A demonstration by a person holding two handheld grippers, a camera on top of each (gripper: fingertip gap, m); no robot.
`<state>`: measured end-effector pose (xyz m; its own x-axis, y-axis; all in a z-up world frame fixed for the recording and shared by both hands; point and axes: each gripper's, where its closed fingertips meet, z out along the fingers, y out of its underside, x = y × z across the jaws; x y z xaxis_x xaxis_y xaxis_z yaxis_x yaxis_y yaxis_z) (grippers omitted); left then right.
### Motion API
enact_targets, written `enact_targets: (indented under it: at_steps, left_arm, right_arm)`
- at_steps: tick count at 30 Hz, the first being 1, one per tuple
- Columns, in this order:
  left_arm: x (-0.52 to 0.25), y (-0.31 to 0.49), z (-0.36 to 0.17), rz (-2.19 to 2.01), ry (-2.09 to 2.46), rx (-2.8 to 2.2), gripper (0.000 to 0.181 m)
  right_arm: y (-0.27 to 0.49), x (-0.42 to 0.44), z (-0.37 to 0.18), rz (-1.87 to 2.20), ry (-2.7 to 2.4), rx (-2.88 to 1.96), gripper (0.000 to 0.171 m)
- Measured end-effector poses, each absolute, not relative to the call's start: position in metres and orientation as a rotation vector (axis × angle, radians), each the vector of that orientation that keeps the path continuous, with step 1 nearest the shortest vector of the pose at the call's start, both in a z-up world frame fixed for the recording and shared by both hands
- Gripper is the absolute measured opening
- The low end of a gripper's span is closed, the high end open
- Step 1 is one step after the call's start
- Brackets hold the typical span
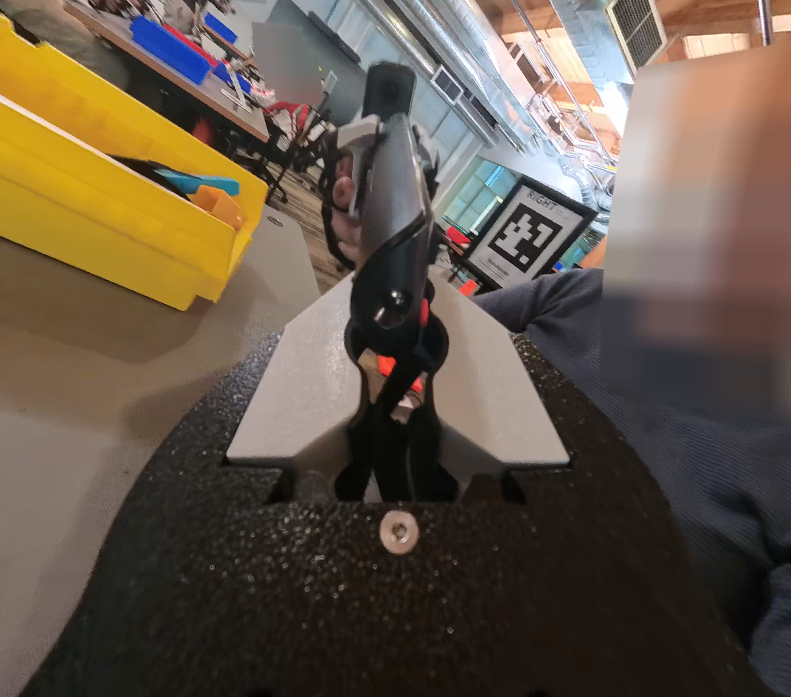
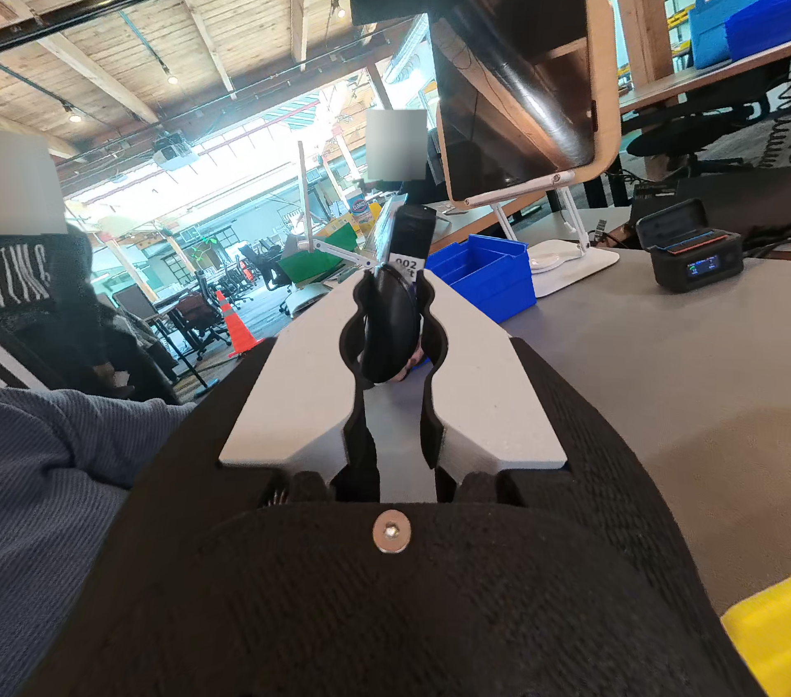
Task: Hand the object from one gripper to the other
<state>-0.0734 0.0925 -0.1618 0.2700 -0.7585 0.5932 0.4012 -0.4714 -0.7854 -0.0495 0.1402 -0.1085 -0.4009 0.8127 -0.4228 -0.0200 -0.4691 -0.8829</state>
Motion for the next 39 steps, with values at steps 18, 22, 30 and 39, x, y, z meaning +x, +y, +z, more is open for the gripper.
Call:
enact_targets:
  at_steps: [18,22,30,39]
  left_arm:
    - [-0.021,0.092,-0.210,-1.191,0.636,-1.803,0.025]
    - [-0.025,0.100,-0.202,-1.034,0.651,-1.741,0.021]
    - [-0.101,0.126,-0.134,-1.141,0.023,-1.274,0.020]
    - [-0.124,0.140,-0.161,-1.404,-0.270,-1.252,0.019]
  right_arm:
    - [0.117,-0.048,-0.123,1.821,-1.390,-1.247,0.018]
    - [0.124,-0.048,-0.106,1.812,-1.263,-1.183,0.030]
    - [0.154,-0.037,-0.084,1.779,-1.052,-1.179,0.059]
    - [0.157,-0.051,-0.108,1.789,-1.079,-1.328,0.057]
